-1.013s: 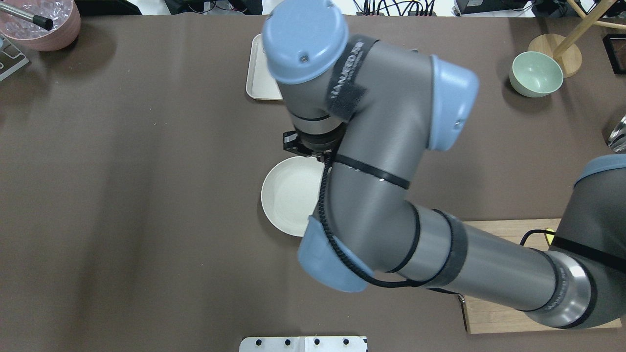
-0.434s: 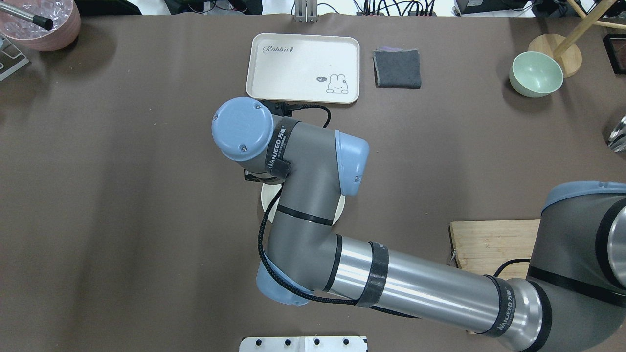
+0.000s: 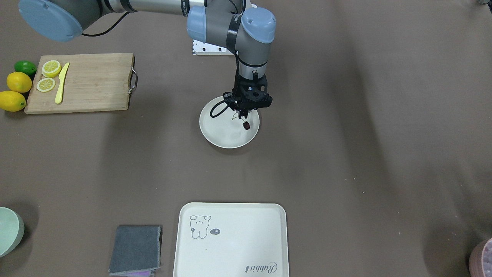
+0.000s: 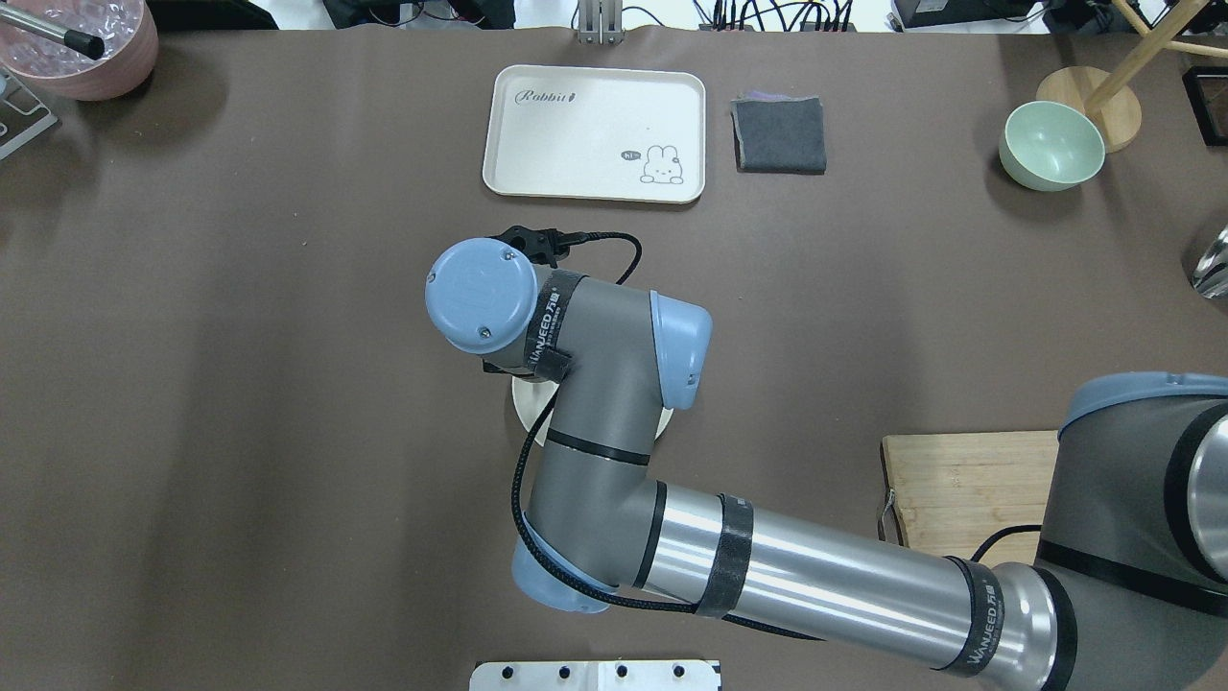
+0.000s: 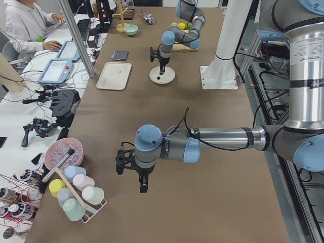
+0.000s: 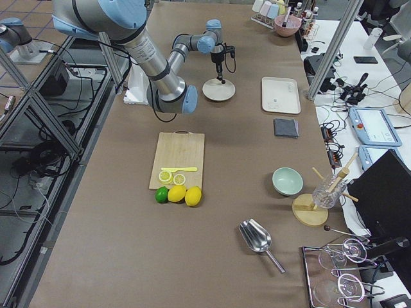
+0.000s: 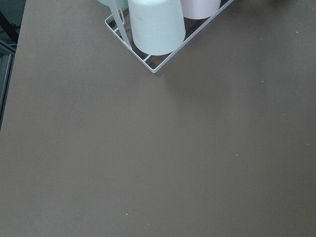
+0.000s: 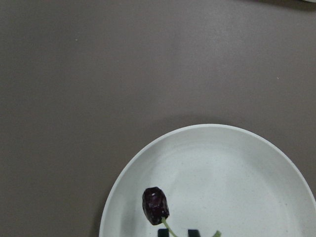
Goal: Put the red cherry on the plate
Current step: 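Carry the cherries with the right gripper over to the white plate, then lower the cherries onto the plate and open the right gripper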
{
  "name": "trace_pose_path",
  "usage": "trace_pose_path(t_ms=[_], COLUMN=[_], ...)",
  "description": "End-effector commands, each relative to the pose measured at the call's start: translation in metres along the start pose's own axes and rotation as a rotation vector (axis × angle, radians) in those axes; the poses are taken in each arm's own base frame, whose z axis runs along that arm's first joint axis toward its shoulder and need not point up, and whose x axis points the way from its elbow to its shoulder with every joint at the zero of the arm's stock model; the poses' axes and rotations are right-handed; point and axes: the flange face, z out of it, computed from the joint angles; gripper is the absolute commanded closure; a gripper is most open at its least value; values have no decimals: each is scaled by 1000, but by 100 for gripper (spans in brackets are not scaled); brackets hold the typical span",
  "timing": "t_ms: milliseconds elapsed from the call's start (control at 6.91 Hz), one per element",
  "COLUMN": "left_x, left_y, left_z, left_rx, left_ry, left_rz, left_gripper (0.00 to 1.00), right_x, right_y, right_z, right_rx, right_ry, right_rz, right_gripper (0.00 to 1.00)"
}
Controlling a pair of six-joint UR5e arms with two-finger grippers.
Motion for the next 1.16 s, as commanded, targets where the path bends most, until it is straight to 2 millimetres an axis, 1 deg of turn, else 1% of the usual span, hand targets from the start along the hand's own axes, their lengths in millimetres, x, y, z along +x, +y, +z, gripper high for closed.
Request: trace_pose_path(t_ms=[0, 145, 289, 434, 579, 724, 868, 1013], left_x=[1, 1, 1, 1, 2, 2, 2, 2], left_y=[1, 1, 1, 1, 1, 1, 1, 1], left_z=[-2, -1, -2, -3, -2, -2, -2, -2], left_rx=[5, 2, 5, 6, 5, 5, 5, 5], left_ry=[0, 0, 0, 0, 0, 0, 0, 0], left_rz=[-13, -13, -13, -12, -12, -12, -12, -12], left_gripper=[2, 2, 2, 2, 2, 2, 2, 2], right_x=[18, 26, 25, 20, 17, 16, 14, 9], right_y=[9, 13, 22, 29, 33, 34, 41, 44], right_z=[19, 29, 34, 35, 36, 36, 40, 34], right_rx=[2, 16, 21, 18, 17, 21, 40, 49], right_ry=[-3, -14, -5, -10, -11, -10, 2, -7], right_rz=[-4, -1, -9, -19, -24, -26, -38, -42], right_gripper=[100, 100, 100, 100, 83, 48, 2, 1])
